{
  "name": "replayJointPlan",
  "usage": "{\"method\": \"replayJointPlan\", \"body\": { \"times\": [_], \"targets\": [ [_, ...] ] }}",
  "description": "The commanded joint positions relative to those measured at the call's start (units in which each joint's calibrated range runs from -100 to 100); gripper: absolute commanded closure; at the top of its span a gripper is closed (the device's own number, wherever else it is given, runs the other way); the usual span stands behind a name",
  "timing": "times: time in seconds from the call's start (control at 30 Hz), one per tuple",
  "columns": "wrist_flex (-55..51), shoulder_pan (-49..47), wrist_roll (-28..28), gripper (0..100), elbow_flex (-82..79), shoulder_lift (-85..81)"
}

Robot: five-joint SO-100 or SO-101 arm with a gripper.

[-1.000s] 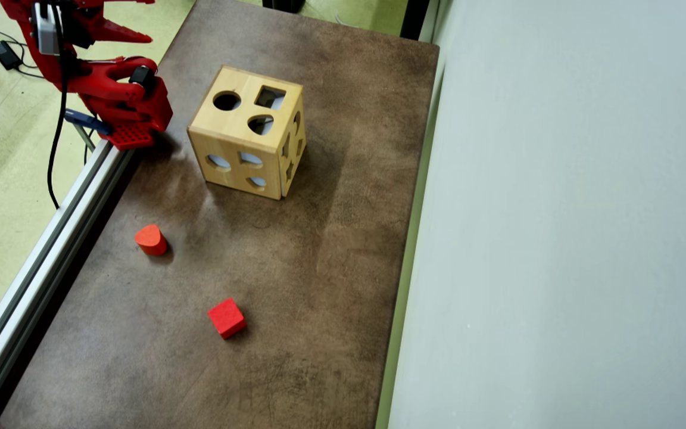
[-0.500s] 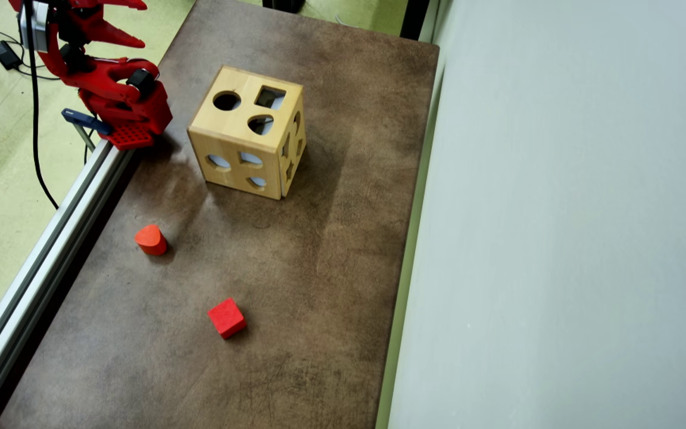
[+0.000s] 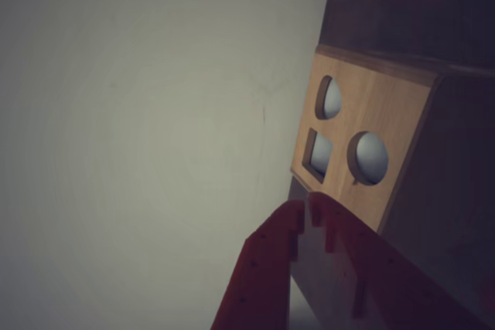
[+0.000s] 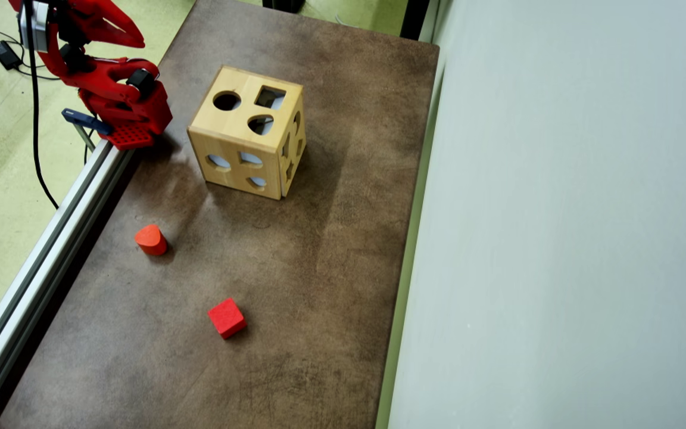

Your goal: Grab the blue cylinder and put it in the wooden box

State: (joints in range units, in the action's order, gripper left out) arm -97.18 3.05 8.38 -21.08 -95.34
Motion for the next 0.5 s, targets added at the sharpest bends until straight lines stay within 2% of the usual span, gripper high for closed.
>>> {"method": "replayJointPlan", "body": {
  "times": [0.0,0.47],
  "targets": [
    [-0.6,0.3,0.0,98,-0.1,0.2],
    [0.1,0.1,-0.1,98,0.9,0.2]
  ]
}}
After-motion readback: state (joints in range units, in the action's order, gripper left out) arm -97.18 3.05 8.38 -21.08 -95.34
